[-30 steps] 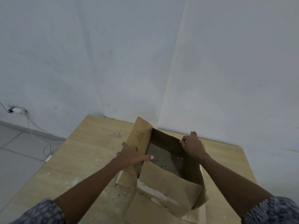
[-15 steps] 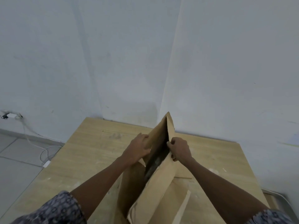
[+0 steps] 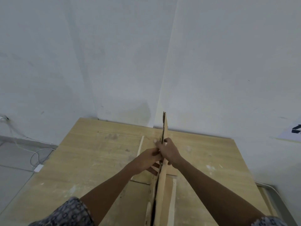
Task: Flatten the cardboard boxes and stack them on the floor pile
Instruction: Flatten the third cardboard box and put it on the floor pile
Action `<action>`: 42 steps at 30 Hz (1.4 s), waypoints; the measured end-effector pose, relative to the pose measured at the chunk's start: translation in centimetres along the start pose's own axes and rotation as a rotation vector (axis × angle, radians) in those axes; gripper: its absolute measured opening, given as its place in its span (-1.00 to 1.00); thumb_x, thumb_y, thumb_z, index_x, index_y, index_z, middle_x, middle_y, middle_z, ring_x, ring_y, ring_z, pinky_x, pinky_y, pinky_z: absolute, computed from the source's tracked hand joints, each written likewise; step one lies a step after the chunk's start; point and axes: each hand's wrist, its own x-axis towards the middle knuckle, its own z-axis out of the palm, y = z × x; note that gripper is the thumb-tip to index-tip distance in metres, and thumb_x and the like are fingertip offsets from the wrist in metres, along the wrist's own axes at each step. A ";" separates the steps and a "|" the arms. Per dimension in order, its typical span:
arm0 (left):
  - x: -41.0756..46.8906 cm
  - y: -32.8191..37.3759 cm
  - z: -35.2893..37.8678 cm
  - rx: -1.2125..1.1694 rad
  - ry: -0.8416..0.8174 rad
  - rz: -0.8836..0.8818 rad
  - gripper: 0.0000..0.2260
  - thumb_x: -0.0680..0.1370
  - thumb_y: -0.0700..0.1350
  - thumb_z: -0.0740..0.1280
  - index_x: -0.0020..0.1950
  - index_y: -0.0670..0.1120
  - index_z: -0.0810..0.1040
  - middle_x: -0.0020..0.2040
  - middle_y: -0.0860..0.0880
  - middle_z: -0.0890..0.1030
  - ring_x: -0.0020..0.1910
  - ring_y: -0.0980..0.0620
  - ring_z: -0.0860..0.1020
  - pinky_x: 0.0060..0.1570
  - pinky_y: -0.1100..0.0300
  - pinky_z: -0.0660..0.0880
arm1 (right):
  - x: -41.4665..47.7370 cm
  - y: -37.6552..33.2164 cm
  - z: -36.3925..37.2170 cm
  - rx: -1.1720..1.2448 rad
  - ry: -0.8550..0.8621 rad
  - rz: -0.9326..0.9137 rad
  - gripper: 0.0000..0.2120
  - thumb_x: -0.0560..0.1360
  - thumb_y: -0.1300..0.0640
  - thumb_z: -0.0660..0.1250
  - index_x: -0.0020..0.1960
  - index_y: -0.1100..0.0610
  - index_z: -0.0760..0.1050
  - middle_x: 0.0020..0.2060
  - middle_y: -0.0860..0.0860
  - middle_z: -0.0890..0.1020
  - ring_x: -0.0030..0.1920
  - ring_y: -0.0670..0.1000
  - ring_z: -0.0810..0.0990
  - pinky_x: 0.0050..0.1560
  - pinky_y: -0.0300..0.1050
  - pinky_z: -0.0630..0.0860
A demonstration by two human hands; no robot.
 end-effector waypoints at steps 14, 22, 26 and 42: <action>-0.2 -2.8 -6.9 0.040 0.448 0.012 -0.74 0.66 -0.08 0.16 0.27 -0.06 0.55 0.18 -0.06 0.61 0.04 -0.08 0.62 0.05 -0.06 0.59 | -0.5 -5.7 3.3 0.047 0.101 -0.212 -0.65 0.58 0.25 0.05 0.32 0.09 0.39 -0.03 0.00 0.56 -0.17 -0.12 0.52 -0.28 -0.22 0.44; -1.0 -3.0 -11.1 0.202 0.875 0.359 -0.70 0.68 -0.10 0.13 0.36 -0.05 0.51 0.26 0.05 0.58 0.22 0.13 0.51 0.24 0.18 0.43 | -0.5 -12.7 1.3 0.168 0.137 -0.365 -0.69 0.62 0.24 0.14 0.34 0.23 0.39 0.16 0.03 0.49 0.17 0.05 0.50 0.04 -0.16 0.40; -0.3 -3.4 -10.8 0.316 0.789 0.354 -0.70 0.66 -0.20 0.16 0.36 -0.13 0.51 0.28 -0.05 0.57 0.26 0.03 0.51 0.30 0.17 0.39 | 3.0 -8.6 -0.5 0.282 0.154 -0.236 -0.71 0.57 0.24 0.20 0.25 0.12 0.53 0.11 0.05 0.63 0.08 0.08 0.60 0.00 -0.08 0.52; 6.0 -13.8 -7.5 0.724 0.169 -0.097 -0.60 0.62 -0.21 0.16 0.45 0.00 0.41 0.52 -0.05 0.32 0.48 -0.06 0.28 0.41 0.15 0.20 | 8.1 11.9 4.4 -0.318 0.207 0.185 -0.45 0.58 0.25 0.09 0.52 0.20 0.00 0.47 0.26 0.24 0.35 0.28 0.34 0.31 0.28 0.35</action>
